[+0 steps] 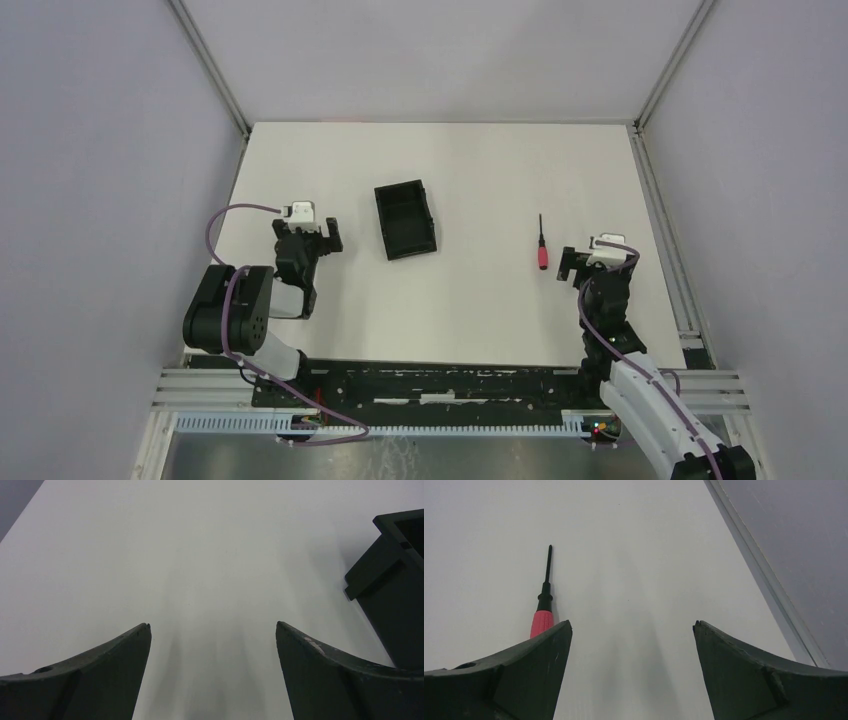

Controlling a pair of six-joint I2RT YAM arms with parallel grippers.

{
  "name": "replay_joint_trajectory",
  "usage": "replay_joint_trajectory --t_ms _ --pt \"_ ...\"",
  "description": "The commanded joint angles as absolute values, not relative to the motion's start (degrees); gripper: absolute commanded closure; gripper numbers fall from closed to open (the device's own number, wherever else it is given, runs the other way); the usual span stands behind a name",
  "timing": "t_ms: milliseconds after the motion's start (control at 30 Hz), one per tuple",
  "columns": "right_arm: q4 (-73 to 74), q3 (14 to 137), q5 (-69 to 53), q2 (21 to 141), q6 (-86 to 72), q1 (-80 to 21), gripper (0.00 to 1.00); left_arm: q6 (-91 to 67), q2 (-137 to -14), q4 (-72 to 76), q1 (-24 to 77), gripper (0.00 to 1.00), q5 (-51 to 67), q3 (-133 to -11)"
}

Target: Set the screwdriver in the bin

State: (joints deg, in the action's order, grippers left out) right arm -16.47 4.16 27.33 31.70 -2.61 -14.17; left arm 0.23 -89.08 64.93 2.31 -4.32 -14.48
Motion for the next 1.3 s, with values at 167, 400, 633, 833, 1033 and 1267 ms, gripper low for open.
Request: replay_joint_trajectory --t_ms 167,400,633,833,1033,1267 --pt "-6.6 24.6 25.4 34.4 -2.9 -14.1 0.02 -0.9 -88.0 66.6 2.0 0.00 -4.1 -14.5" --pt "31.3 69.9 16.7 62.7 -4.1 -14.1 0.02 -0.9 -88.0 66.6 2.0 0.00 -4.0 -14.5" --pt "54.3 95.8 11.0 90.0 -0.4 -14.0 0.05 -0.9 -88.0 66.6 2.0 0.00 -4.0 -14.5" --pt "49.1 86.9 8.9 101.2 -1.3 -12.7 0.14 -0.9 -88.0 66.6 2.0 0.00 -4.0 -14.5" --pt "39.3 74.6 7.9 105.2 -3.9 -12.1 0.20 -0.9 -88.0 66.6 2.0 0.00 -4.0 -14.5" --pt "33.0 66.3 3.4 109.0 -4.8 -11.0 0.65 -0.9 -88.1 66.6 2.0 0.00 -4.0 -14.5"
